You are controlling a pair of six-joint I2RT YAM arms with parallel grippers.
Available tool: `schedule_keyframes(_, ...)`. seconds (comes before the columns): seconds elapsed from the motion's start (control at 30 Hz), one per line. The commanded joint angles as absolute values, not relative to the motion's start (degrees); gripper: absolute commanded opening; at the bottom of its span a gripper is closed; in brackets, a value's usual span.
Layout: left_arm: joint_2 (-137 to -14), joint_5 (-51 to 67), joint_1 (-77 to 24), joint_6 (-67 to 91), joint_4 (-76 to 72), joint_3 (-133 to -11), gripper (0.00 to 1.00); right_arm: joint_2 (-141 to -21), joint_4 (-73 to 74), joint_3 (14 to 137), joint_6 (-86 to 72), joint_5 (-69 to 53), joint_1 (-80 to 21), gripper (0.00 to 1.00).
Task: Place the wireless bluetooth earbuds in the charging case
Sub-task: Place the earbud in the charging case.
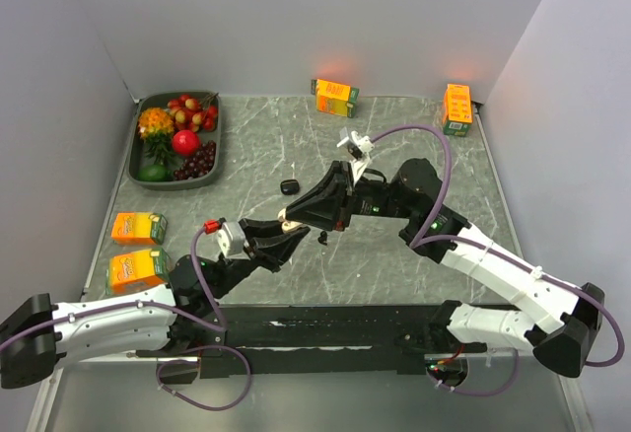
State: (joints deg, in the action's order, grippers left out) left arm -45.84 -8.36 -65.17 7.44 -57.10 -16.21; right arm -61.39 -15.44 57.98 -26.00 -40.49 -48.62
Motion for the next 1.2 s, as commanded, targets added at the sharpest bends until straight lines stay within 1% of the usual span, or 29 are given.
schedule_keyframes(0.0, -44.1, -4.4, -64.7, 10.4, -57.1, -18.5, 0.01, -62.0, -17.3, 61.5, -23.0, -43.4, -49.1, 0.00)
schedule_keyframes(0.2, -42.6, -2.9, -64.6, 11.5, -56.9, -18.1, 0.01, -62.5, -13.8, 62.3, -20.0, -46.8, -49.0, 0.00)
schedule_keyframes(0.9, -42.1, -2.5, -64.4, 11.8, -56.3, -18.5, 0.01, -64.2, -14.1, 59.2, -19.3, -45.8, -49.0, 0.00)
schedule_keyframes(1.17, -42.0, -2.8, -64.5, 12.1, -57.0, -18.5, 0.01, -63.9, -17.7, 56.6, -20.0, -44.4, -49.0, 0.00)
